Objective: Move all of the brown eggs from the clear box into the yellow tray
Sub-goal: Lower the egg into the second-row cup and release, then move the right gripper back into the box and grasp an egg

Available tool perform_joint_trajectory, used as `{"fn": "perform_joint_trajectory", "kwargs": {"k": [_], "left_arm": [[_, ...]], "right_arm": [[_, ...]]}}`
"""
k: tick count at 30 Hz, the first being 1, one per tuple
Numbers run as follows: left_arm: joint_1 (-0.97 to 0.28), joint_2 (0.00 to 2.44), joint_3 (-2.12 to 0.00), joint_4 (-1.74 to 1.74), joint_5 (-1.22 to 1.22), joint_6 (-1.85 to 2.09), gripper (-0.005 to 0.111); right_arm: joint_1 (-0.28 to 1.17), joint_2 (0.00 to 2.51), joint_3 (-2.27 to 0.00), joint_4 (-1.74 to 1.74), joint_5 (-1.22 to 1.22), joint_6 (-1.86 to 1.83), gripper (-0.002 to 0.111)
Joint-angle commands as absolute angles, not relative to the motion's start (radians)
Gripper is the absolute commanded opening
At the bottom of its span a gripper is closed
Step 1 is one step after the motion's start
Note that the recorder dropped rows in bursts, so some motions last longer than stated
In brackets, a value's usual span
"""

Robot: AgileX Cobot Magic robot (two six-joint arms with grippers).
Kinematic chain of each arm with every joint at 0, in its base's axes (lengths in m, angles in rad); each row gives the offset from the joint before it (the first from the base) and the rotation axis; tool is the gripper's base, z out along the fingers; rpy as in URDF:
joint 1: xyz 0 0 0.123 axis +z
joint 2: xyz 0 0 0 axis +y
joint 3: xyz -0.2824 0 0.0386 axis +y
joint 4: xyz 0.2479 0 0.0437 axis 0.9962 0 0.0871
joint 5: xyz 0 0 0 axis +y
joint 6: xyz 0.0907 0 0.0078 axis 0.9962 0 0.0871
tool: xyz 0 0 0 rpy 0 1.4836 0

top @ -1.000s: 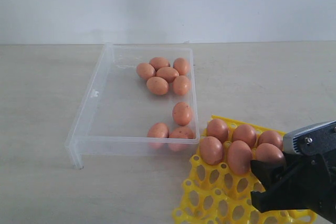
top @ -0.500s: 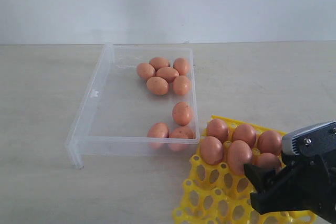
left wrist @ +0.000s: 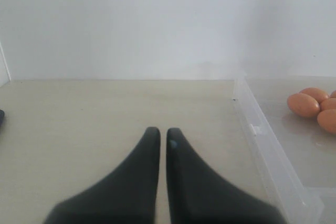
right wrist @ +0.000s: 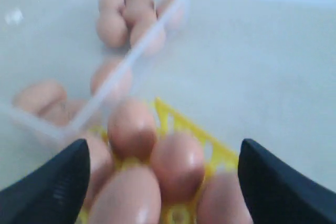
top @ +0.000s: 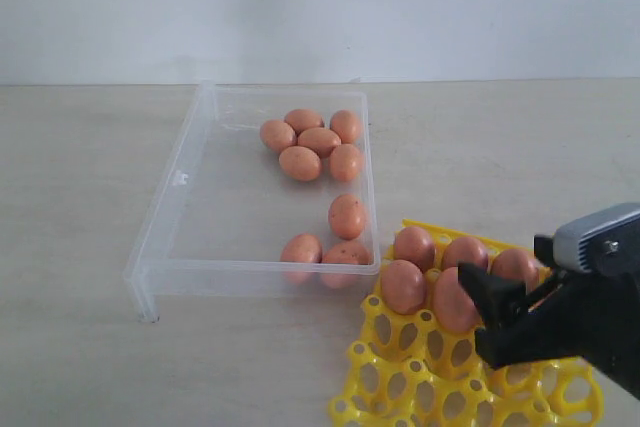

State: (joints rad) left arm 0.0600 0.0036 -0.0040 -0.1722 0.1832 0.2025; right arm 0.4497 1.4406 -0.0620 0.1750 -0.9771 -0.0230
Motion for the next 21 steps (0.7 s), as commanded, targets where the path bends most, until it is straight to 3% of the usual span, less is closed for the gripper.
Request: {"fn": "perform_joint_trajectory", "kwargs": {"k": [1,3,5,11,20,21], "left_arm": [[0.059,0.000,0.000,-0.171,0.179,0.203,0.004],[0.059,0.000,0.000,-0.171,0.179,0.203,0.004],[0.059,0.000,0.000,-0.171,0.179,0.203,0.004],[0.059,0.000,0.000,-0.171,0.179,0.203,0.004],[0.059,0.000,0.000,-0.171,0.179,0.203,0.004],[0.059,0.000,0.000,-0.171,0.179,0.203,0.004]], "right_arm": [[0.451,1.340,-0.074,0.263,-1.221,-0.070,0.070],[0.451,1.284,-0.108,0.352,-1.221,-0.037,0.068],[0.451,1.232,-0.142,0.414,-1.053,-0.041,0.060],[0.451,1.106,-0.326,0.318,-0.254,-0.251,0.002],[0.448,1.309,-0.940,0.288,0.385,-0.261,0.000],[0.448,1.421,-1.102,0.235,0.591,-0.261,0.000]]}}
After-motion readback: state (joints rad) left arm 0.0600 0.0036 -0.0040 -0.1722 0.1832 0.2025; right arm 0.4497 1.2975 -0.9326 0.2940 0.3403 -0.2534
